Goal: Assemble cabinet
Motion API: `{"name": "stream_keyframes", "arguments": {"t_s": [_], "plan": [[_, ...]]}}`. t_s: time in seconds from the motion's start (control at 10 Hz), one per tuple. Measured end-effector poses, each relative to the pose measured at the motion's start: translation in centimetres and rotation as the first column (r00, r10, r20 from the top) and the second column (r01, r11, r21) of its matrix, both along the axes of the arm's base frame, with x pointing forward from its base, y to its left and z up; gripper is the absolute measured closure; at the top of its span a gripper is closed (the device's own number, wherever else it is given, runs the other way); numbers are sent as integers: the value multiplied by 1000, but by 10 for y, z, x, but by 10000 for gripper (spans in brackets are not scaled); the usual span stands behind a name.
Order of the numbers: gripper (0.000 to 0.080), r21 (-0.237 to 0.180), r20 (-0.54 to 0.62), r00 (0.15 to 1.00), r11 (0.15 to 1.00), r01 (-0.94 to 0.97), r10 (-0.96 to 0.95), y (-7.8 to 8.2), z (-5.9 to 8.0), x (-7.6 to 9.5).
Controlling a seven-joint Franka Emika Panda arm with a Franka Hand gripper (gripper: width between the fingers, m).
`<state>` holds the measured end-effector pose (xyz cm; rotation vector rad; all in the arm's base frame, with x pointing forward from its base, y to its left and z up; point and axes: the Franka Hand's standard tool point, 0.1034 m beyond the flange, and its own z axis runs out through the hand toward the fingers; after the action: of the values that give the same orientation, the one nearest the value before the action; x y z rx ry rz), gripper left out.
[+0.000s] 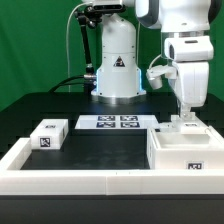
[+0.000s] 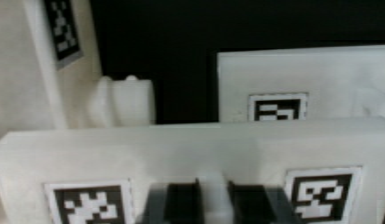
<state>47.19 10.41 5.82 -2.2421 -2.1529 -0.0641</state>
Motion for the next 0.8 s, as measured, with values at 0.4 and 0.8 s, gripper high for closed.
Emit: {"name": "stream_keyframes", "arguments": {"t_s": [0.4, 0.8], "plan": [[729, -1, -6, 1000, 1000, 10, -10, 1, 1, 7], [729, -2, -10, 1000, 1000, 4, -4, -1, 2, 15]]}}
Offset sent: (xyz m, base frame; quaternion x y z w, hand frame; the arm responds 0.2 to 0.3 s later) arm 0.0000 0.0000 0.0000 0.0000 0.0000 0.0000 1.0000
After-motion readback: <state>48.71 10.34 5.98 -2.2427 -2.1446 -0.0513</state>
